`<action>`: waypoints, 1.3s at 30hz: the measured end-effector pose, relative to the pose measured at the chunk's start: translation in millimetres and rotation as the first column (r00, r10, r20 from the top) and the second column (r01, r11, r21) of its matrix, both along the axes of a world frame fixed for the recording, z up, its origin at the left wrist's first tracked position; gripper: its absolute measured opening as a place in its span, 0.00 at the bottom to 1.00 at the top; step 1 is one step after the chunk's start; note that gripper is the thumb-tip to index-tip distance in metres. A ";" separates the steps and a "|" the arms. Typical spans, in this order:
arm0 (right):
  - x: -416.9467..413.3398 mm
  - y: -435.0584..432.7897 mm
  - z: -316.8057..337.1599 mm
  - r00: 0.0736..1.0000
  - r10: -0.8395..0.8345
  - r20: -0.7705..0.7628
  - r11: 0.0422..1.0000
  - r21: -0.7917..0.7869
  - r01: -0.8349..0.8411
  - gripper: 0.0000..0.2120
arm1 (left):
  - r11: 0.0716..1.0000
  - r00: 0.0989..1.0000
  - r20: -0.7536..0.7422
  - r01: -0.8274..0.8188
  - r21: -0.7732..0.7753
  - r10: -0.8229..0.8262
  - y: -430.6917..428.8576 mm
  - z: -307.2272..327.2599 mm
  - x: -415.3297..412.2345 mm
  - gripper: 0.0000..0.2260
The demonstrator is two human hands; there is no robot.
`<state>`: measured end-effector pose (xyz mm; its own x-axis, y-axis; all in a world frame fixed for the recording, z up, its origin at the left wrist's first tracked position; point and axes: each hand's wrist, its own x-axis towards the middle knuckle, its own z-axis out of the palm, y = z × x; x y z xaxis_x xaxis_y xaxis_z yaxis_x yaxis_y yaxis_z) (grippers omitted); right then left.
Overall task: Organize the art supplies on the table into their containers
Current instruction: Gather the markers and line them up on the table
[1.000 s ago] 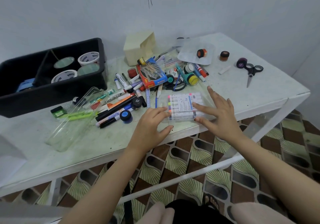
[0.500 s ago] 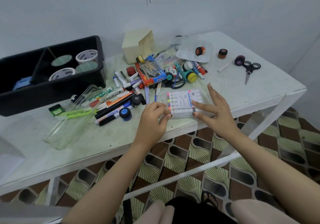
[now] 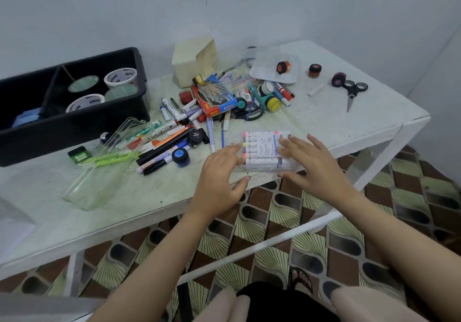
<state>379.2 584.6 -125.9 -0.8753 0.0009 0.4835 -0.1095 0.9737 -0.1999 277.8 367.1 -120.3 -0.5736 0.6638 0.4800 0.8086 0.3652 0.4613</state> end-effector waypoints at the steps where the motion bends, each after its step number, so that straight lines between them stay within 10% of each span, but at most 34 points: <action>1: 0.8 -0.9 1.5 1.000 0.014 -0.008 0.999 0.039 -0.014 0.23 | 0.999 0.999 0.027 0.022 -0.037 -0.021 -1.9 -1.0 0.8 0.22; 14: -1.2 -8.0 30.1 0.965 0.143 -0.222 0.988 -0.027 -0.153 0.17 | 0.975 0.981 0.187 0.008 0.223 -0.051 0.0 29.9 -12.1 0.21; 29: -96.3 6.7 84.3 0.901 0.430 0.054 0.878 -0.259 -0.403 0.20 | 0.942 0.872 0.467 -0.018 0.334 -0.150 17.7 80.7 -73.5 0.10; 39: -176.2 -85.6 109.3 0.818 0.575 -0.017 0.395 -0.870 -0.295 0.17 | 0.864 0.841 0.520 -0.367 0.344 0.150 -85.3 129.2 -116.3 0.15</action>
